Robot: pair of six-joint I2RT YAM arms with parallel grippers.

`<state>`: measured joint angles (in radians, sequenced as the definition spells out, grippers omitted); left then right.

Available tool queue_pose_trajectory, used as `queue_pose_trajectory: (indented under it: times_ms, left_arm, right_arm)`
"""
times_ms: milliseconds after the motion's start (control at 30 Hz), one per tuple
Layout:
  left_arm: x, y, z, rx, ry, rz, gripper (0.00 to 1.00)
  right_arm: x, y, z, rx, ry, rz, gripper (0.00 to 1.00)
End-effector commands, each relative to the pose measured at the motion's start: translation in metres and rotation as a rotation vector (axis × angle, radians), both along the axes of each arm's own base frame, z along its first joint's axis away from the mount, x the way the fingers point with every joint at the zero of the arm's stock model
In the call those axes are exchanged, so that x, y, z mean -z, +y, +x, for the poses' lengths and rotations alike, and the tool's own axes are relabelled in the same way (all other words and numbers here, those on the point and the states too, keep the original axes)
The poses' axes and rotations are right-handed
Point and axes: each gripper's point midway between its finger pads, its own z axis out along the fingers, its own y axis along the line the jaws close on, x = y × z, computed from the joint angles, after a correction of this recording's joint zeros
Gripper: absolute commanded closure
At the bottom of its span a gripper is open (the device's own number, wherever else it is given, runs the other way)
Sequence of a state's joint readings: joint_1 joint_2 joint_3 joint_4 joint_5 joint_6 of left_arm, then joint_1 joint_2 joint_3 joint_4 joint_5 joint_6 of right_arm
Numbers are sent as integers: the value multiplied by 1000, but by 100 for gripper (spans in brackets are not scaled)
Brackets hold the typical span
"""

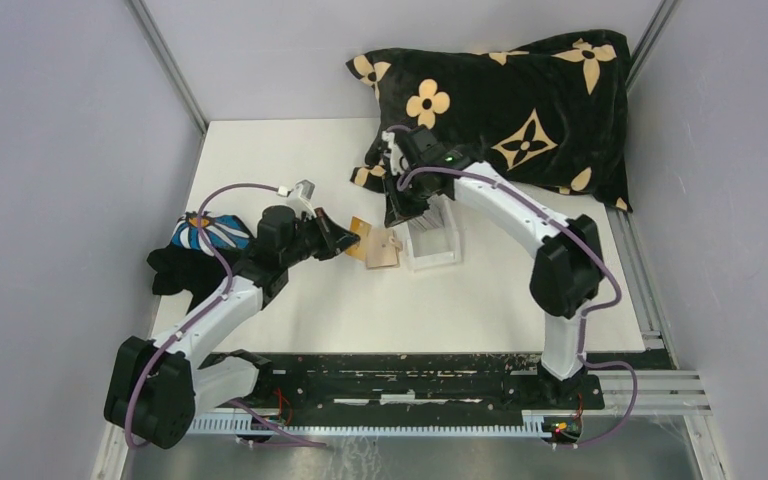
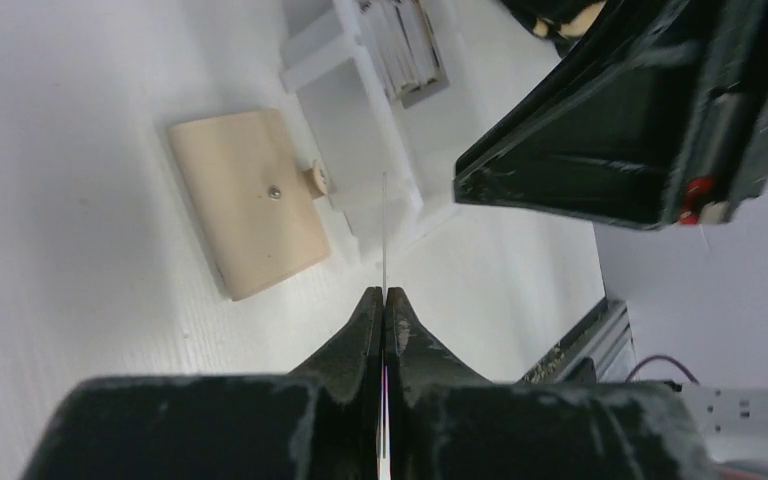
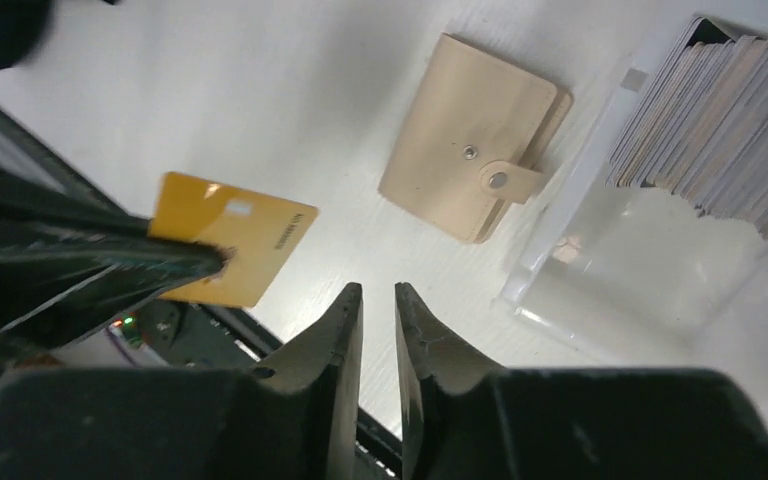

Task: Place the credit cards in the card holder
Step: Move the storage box to the center of the board.

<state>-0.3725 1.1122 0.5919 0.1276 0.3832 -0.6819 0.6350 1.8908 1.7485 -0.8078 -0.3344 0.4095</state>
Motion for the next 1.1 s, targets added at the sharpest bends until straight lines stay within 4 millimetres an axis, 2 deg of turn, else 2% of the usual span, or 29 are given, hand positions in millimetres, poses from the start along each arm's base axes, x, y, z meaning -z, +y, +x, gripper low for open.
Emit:
queue_pose_trajectory:
  times_ms: [0,200,300,633,967,1067]
  left_arm:
    - [-8,16,16,-177,-2,-59,97]
    - [0,21,18,-224,8,-77,97]
    - [4,21,17,-229,15,-88,97]
    - [15,17,15,-226,25,-131,97]
    - [15,16,17,-229,26,-145,97]
    - [14,17,17,-241,23,-164,97]
  right_arm:
    - [30,-1,22,23,-87,-199,80]
    - [61,-1,40,41,-117,-339,93]
    - [71,-6,49,55,-143,-406,95]
    - [88,-36,66,94,-203,-583,99]
    - [77,-39,73,108,-237,-600,88]
    - [66,-24,66,74,-226,-503,79]
